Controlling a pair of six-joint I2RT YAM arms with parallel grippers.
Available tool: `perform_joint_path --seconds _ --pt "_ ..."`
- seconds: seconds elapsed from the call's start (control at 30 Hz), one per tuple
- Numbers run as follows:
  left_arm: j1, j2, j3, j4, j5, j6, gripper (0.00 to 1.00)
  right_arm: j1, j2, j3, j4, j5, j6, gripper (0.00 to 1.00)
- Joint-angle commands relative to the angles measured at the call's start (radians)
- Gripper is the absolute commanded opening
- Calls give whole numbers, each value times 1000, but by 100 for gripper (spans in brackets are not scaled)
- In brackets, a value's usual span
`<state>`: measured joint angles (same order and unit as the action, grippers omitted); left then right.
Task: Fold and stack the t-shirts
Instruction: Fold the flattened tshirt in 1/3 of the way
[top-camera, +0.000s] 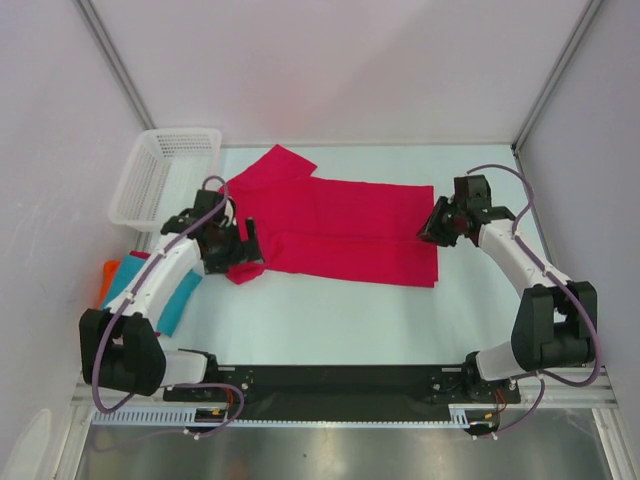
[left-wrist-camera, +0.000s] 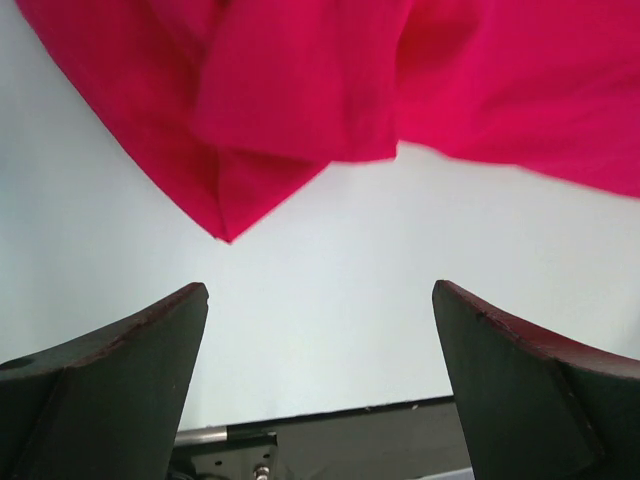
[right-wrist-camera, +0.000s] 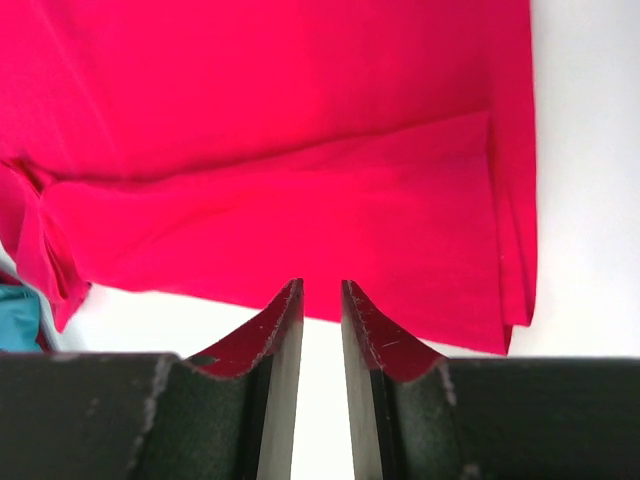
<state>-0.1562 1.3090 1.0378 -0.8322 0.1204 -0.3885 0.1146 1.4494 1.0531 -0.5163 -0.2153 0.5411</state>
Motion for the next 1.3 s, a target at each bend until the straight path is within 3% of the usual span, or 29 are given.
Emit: perform_joint_path --seconds 0.0,0.27,0.77,1.27 --pt "-62 -24 -100 76 -30 -70 99 10 -52 -34 -21 8 -13 27" --pt "-160 119 -104 154 -119 -98 100 10 -92 -57 -42 37 -38 27" --pt "-247 338 143 47 -536 5 98 13 -86 -42 -50 53 -43 27" --pt "-296 371 171 48 -554 17 96 16 -84 -42 -53 62 -47 26"
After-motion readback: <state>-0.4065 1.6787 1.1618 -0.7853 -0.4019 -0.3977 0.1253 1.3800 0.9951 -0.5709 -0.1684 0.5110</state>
